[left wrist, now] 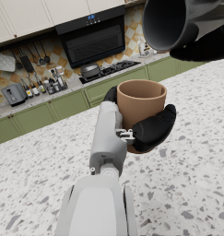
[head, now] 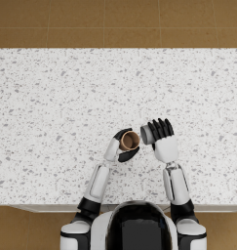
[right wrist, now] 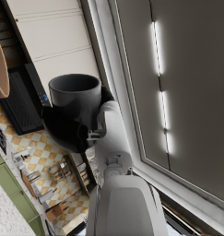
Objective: Pick up two cups and pour the berry on the right into the cup on the left
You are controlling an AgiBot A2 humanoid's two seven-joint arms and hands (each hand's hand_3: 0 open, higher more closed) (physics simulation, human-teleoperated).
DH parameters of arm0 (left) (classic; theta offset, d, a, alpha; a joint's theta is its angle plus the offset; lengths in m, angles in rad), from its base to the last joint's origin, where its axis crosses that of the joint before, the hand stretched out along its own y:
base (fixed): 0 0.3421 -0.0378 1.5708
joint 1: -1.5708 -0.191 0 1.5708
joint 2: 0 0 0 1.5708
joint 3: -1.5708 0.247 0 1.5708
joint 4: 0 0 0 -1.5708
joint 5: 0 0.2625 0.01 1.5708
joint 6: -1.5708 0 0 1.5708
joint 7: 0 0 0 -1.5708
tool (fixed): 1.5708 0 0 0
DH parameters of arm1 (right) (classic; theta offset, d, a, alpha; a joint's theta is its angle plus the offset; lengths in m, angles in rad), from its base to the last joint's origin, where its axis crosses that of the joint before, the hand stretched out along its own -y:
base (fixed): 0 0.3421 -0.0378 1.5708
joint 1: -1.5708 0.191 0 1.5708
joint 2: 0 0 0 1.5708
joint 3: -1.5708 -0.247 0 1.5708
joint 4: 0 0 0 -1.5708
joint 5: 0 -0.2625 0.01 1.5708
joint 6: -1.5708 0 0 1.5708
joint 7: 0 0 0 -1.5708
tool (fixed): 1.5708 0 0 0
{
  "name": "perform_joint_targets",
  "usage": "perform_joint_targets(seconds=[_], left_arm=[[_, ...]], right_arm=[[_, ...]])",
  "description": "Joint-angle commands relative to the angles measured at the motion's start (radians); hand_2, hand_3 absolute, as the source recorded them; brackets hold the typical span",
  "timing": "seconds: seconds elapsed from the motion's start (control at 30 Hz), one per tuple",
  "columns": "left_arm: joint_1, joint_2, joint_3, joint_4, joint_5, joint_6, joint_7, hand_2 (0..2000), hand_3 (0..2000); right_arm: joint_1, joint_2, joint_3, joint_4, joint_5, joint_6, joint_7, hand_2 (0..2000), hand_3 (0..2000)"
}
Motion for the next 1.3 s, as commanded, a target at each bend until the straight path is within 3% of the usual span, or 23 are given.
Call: perform_joint_targets(seconds=[0.03, 0.17, 0.2, 0.23, 0.43, 0.87, 1.3], left_arm=[[0.000, 0.000, 0.000, 0.001, 0.000, 0.000, 0.000, 2000, 1280], [0.007, 0.006, -0.010, -0.014, 0.000, 0.001, 0.000, 2000, 1280], [0.159, -0.262, 0.310, -0.008, 0.000, 0.001, 0.000, 2000, 1280], [0.040, -0.064, 0.067, -0.008, -0.001, 0.003, -0.001, 2000, 1280], [0.047, -0.059, 0.072, 0.010, 0.000, 0.001, 0.001, 2000, 1280], [0.051, -0.041, 0.047, 0.006, 0.000, 0.001, 0.002, 2000, 1280], [0.026, -0.046, 0.043, 0.001, 0.000, 0.001, 0.001, 2000, 1280]], right_arm=[[0.019, -0.013, 0.011, 0.010, 0.032, 0.000, 0.000, 2000, 1280], [0.016, -0.019, 0.024, 0.028, 0.161, 0.002, 0.001, 2000, 1280], [0.016, -0.022, 0.035, 0.030, 0.193, 0.002, 0.001, 2000, 1280], [0.015, -0.023, 0.043, 0.027, 0.225, 0.003, 0.001, 2000, 1280], [0.009, -0.033, 0.094, 0.052, 0.417, 0.003, 0.001, 2000, 1280], [-0.011, -0.051, 0.098, 0.081, 0.694, -0.005, 0.001, 2000, 1280], [-0.030, -0.050, 0.090, 0.074, 0.735, -0.012, 0.001, 2000, 1280]])
